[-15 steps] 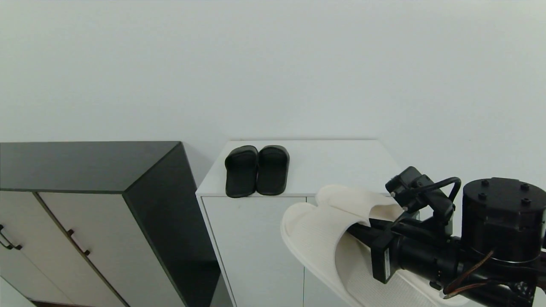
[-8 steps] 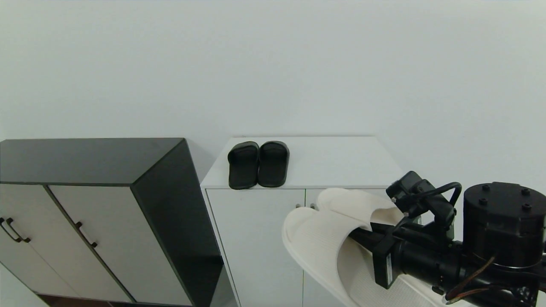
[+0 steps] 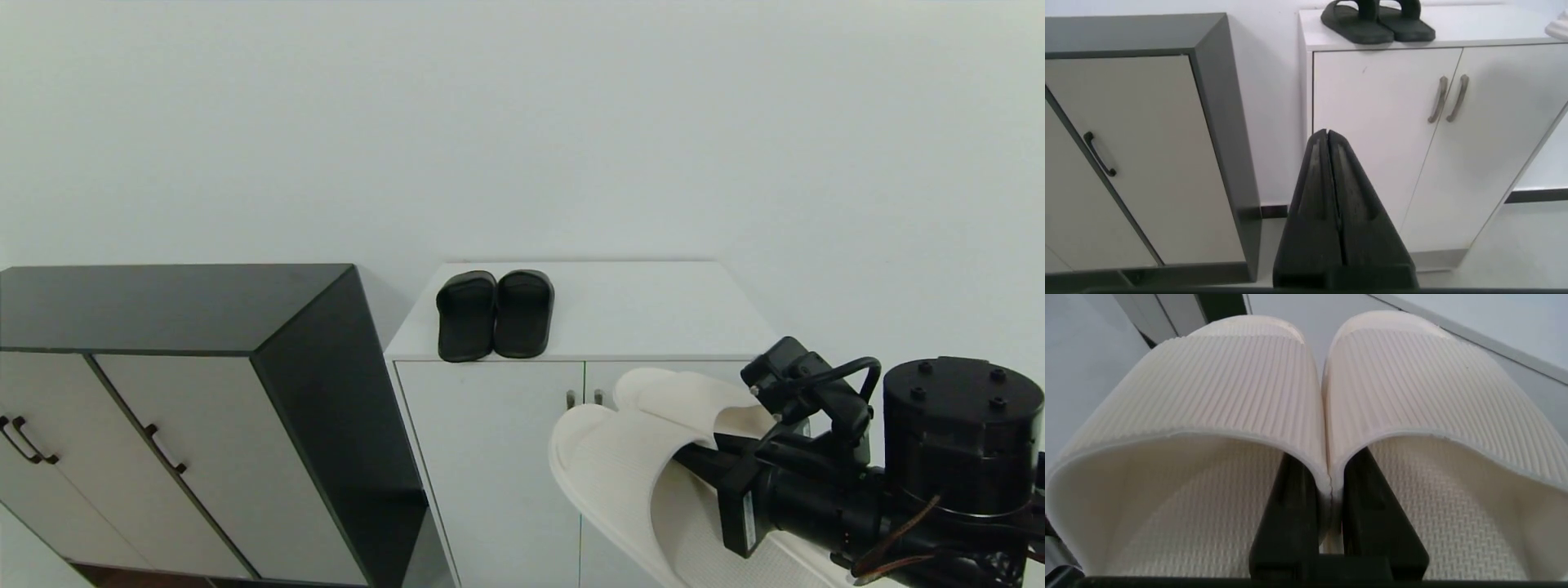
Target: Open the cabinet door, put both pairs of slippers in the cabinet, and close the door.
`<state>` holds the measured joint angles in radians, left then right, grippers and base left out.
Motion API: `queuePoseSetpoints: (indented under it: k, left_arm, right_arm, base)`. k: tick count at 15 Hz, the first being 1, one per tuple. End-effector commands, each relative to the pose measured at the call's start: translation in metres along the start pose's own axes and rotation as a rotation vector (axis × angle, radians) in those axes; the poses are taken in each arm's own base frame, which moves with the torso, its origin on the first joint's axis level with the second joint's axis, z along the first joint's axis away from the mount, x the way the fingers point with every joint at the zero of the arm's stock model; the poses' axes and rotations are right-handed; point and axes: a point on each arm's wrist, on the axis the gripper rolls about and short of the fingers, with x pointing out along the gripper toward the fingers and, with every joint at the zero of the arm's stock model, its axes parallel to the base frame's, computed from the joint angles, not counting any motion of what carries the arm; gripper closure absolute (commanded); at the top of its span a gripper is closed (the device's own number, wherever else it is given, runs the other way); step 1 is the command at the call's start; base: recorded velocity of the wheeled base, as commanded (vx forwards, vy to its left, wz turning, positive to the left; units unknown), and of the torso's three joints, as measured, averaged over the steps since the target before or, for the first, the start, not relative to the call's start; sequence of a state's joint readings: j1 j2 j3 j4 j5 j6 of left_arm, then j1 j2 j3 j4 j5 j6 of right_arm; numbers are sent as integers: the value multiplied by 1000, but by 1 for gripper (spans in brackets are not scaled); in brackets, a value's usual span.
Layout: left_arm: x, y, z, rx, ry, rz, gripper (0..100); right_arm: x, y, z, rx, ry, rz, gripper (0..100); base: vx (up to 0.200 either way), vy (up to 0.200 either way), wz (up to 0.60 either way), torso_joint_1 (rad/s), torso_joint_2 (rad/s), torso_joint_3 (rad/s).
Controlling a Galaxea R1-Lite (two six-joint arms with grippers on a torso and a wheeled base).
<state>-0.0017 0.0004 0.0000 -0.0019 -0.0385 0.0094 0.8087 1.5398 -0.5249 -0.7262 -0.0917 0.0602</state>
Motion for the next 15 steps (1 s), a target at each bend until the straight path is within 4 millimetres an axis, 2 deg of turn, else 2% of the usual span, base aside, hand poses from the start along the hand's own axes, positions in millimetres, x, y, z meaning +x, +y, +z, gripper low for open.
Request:
queuePoseSetpoints:
  k: [1,5,6,15]
  left_arm:
    - [0,0,0,0,1,0,100]
    - [0,0,0,1,1,0,100]
    - [0,0,0,0,1,-1,0]
    - [0,0,0,1,1,0,0]
  right_arm:
    - [3,0,-3,1,12,-3,100]
    - [3,-3,-2,4,8,-16,100]
    - [1,-4,-1,3,2,-19,100]
    - [4,-4,-8,4,33,-19,100]
  base:
    - [0,0,0,-110,281,154]
    - [0,0,0,-204,488,267]
    - [0,0,0,-217,544,315]
    - [0,0,0,-202,525,318]
